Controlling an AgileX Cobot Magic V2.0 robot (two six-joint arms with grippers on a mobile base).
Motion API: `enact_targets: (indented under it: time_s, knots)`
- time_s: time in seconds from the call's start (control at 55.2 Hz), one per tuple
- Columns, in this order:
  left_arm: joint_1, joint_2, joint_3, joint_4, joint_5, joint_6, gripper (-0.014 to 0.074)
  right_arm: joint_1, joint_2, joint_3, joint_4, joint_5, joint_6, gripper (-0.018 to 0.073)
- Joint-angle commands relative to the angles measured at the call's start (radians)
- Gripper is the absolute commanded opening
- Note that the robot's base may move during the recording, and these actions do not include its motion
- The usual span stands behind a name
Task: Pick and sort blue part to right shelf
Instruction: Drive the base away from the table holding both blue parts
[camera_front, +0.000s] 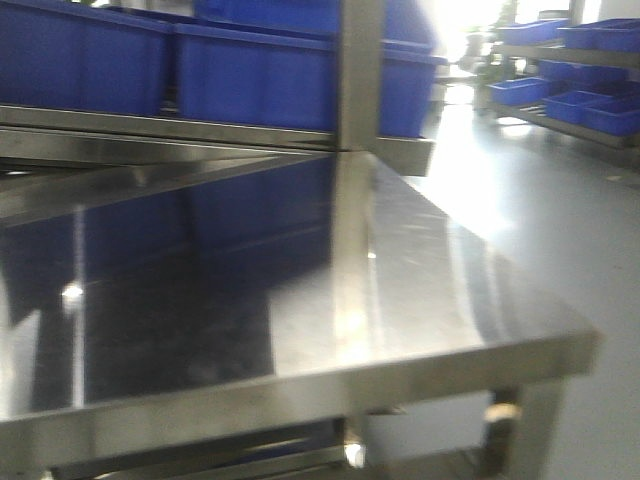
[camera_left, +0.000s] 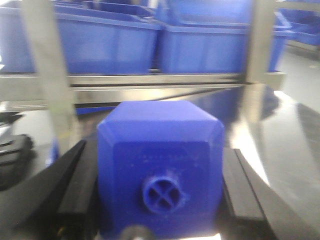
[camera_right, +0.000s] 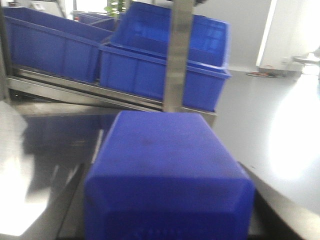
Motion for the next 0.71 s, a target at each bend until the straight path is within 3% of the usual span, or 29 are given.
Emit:
enact_targets:
  time_s: [0.0, 0.689]
  knots:
    - [-0.007, 0.016, -0.024, 0.005, -0.093, -0.006, 0.0314, 0.001, 0.013, -0.026, -0.032, -0.095, -0.005, 0.0202]
    - [-0.007, 0.016, -0.024, 0.005, -0.093, -0.006, 0.0314, 0.001, 0.013, -0.026, -0.032, -0.095, -0.005, 0.0202]
